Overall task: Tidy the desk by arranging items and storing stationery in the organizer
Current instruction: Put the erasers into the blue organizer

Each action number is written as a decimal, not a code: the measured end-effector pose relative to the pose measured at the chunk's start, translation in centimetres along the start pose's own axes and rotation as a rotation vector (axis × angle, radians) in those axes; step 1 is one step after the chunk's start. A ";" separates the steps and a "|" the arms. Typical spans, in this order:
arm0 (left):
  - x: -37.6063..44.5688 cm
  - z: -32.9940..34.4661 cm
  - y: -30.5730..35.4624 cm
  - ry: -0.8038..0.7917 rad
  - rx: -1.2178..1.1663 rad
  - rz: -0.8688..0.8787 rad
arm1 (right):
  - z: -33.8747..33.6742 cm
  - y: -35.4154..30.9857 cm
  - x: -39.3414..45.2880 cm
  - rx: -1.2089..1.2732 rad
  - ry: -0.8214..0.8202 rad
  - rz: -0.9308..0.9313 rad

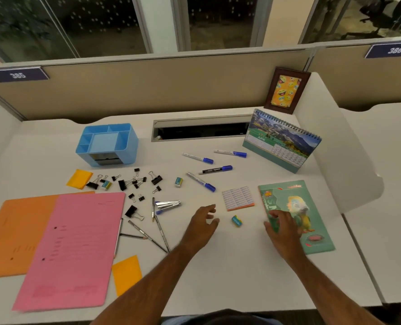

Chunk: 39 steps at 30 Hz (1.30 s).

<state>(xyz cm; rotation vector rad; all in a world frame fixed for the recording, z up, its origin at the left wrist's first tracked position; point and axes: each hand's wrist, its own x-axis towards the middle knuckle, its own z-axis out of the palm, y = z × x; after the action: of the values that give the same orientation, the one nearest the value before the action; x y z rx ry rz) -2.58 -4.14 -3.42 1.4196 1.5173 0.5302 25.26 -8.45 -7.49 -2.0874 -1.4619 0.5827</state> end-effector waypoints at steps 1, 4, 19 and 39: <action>-0.2 -0.8 -0.7 0.022 0.004 0.002 | 0.5 -0.9 -0.2 0.002 -0.029 -0.015; -1.1 -3.2 -2.6 0.075 0.031 0.012 | 2.1 -2.9 -0.7 0.033 -0.125 -0.068; -2.9 -14.2 -11.2 0.367 0.266 0.082 | 6.7 -8.6 -1.4 -0.194 -0.264 -0.145; 0.0 -26.9 -18.7 0.419 0.561 -0.151 | 12.5 -19.9 -0.4 0.128 -0.277 -0.147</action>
<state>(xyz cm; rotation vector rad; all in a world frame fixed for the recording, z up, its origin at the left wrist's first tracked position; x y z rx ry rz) -34.97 -0.72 -6.77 1.6572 2.2151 0.3297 3.13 -1.15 -4.52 -1.8380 -1.6655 0.9098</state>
